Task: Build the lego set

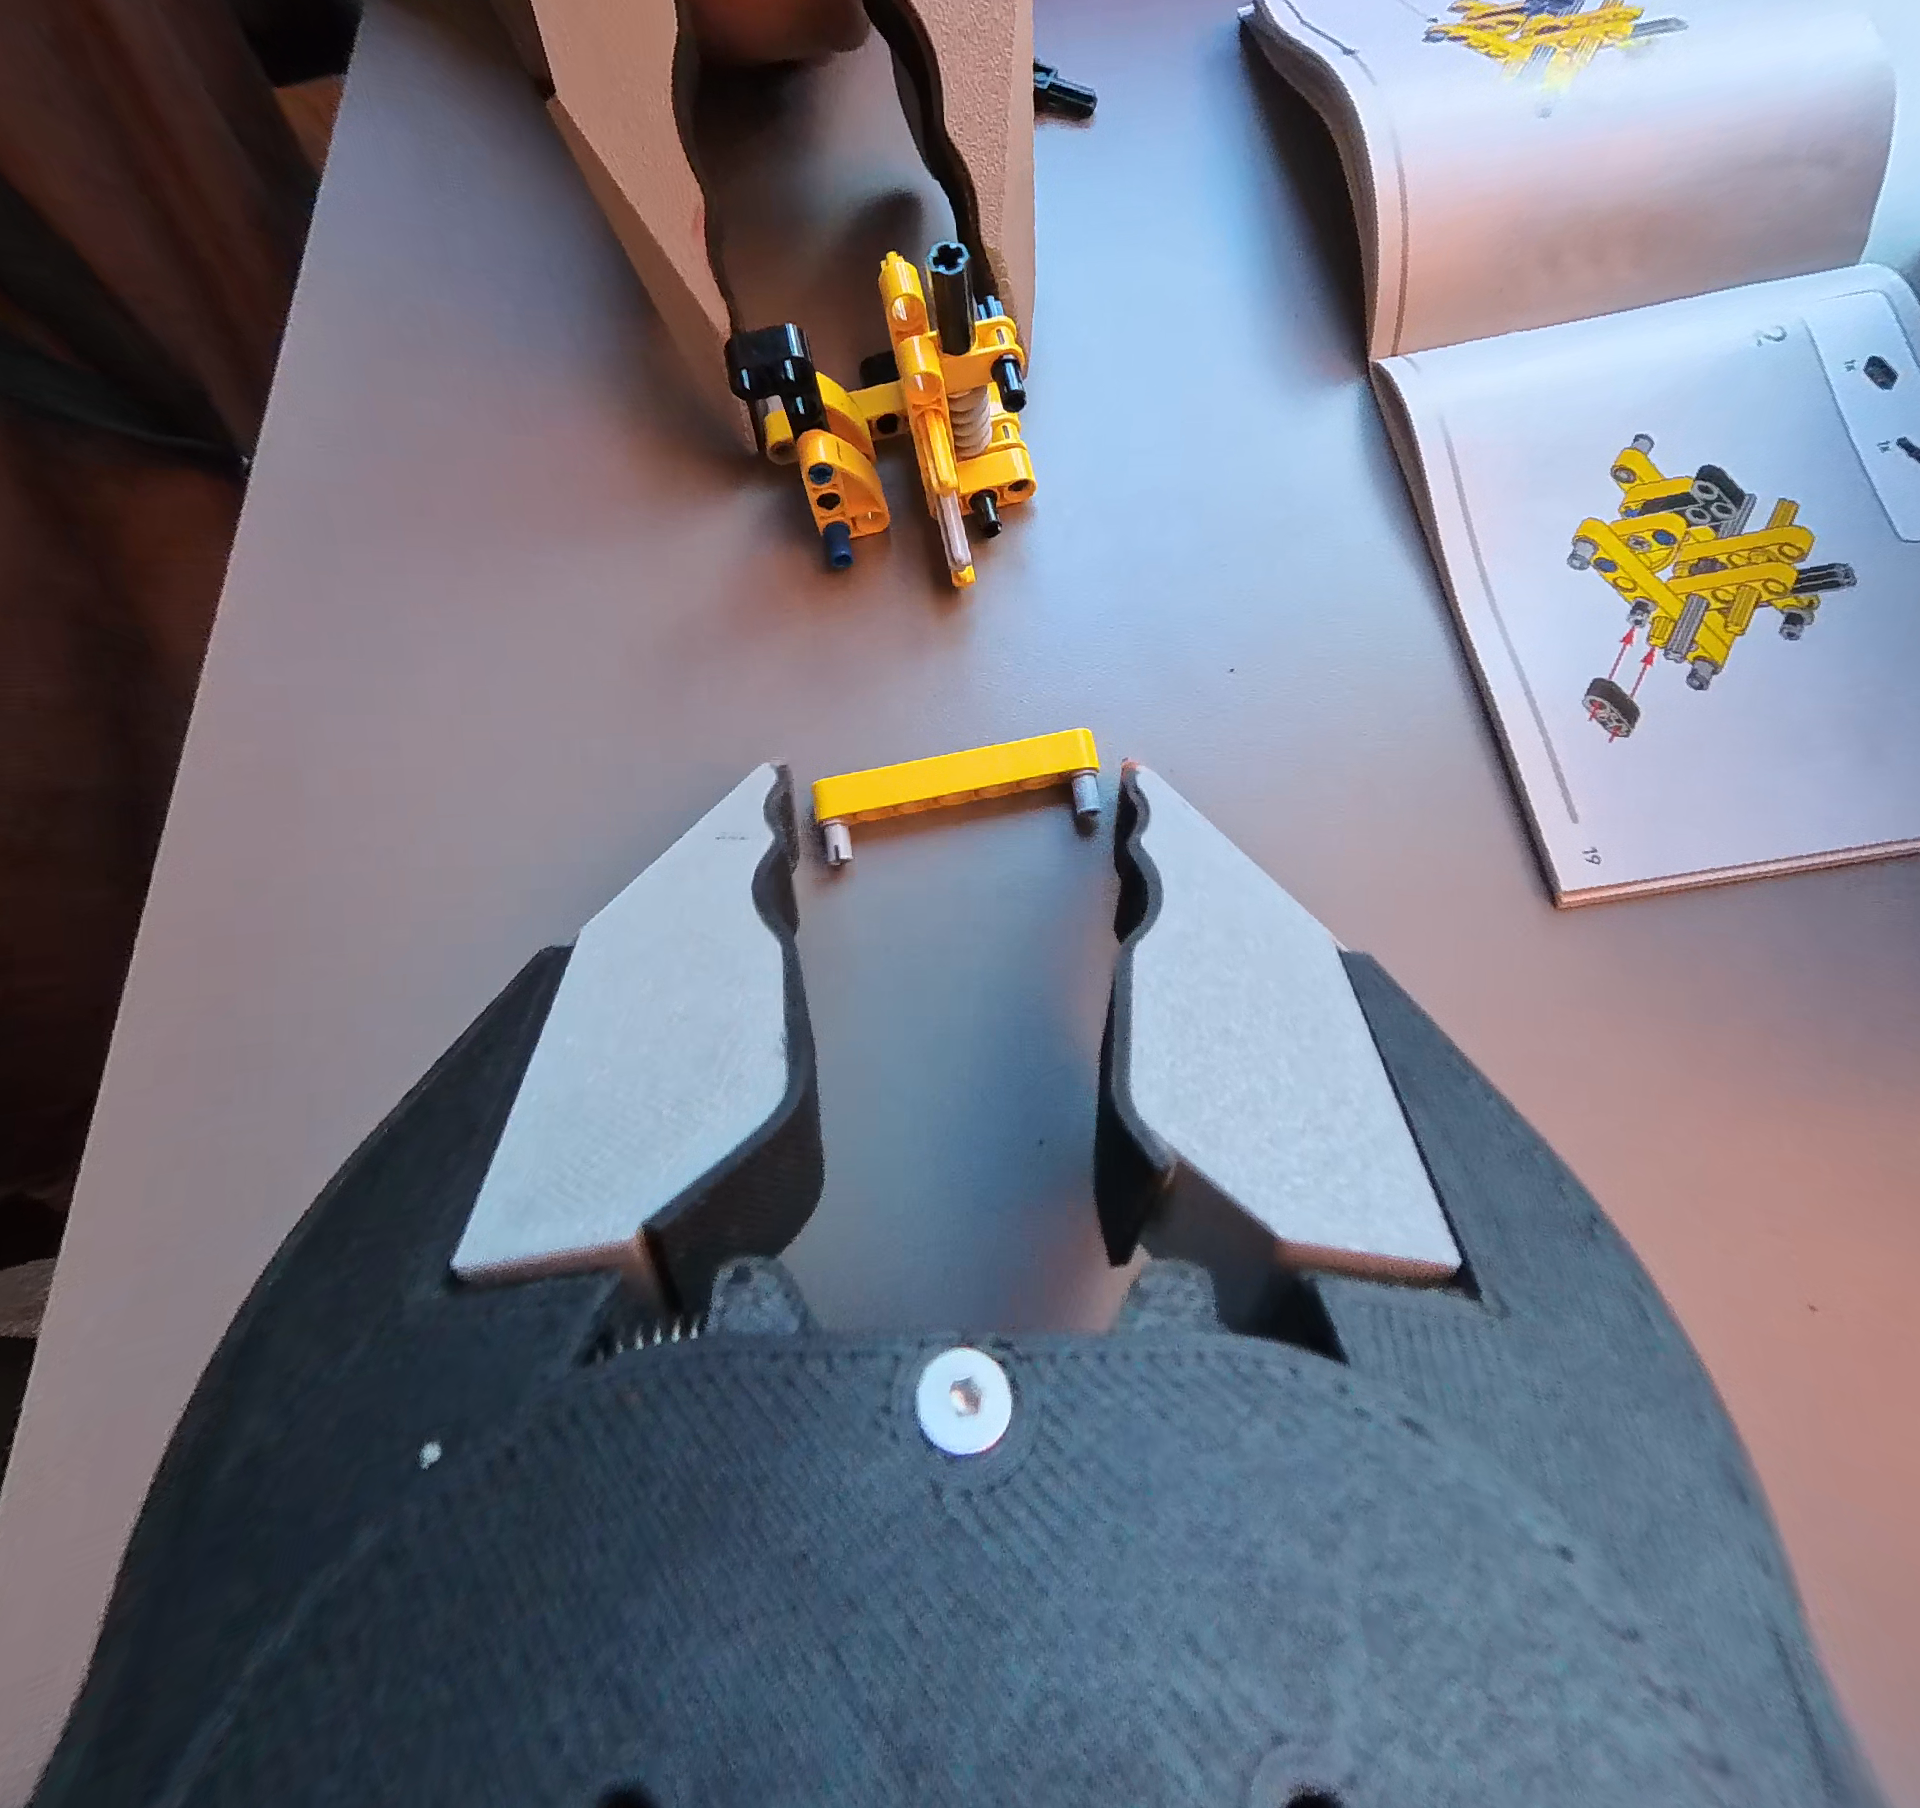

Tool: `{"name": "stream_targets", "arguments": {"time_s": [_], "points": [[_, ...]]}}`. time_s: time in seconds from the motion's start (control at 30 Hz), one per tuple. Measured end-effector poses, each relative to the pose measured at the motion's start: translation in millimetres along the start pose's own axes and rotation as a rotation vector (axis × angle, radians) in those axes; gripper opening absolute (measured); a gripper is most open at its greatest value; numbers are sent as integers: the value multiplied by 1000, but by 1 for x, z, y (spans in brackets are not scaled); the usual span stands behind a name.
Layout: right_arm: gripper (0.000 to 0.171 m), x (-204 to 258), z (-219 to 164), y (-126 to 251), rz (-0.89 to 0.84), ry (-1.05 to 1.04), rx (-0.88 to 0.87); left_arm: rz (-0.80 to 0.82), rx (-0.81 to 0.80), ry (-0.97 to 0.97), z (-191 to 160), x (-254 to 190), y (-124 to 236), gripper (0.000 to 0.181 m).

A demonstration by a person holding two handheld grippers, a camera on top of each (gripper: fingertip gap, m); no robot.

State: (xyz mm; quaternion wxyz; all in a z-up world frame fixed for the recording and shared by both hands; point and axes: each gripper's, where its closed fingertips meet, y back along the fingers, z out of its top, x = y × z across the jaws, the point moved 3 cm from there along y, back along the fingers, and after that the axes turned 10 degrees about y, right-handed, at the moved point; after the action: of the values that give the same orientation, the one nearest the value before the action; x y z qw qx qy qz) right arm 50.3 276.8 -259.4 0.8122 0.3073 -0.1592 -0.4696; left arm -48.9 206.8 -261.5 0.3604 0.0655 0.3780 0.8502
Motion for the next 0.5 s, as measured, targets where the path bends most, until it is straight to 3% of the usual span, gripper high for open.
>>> {"name": "stream_targets", "arguments": {"time_s": [0.5], "points": [[52,-1,-1,-3,-21,37,22,11,3,-16,-1,-1,0,54]]}}
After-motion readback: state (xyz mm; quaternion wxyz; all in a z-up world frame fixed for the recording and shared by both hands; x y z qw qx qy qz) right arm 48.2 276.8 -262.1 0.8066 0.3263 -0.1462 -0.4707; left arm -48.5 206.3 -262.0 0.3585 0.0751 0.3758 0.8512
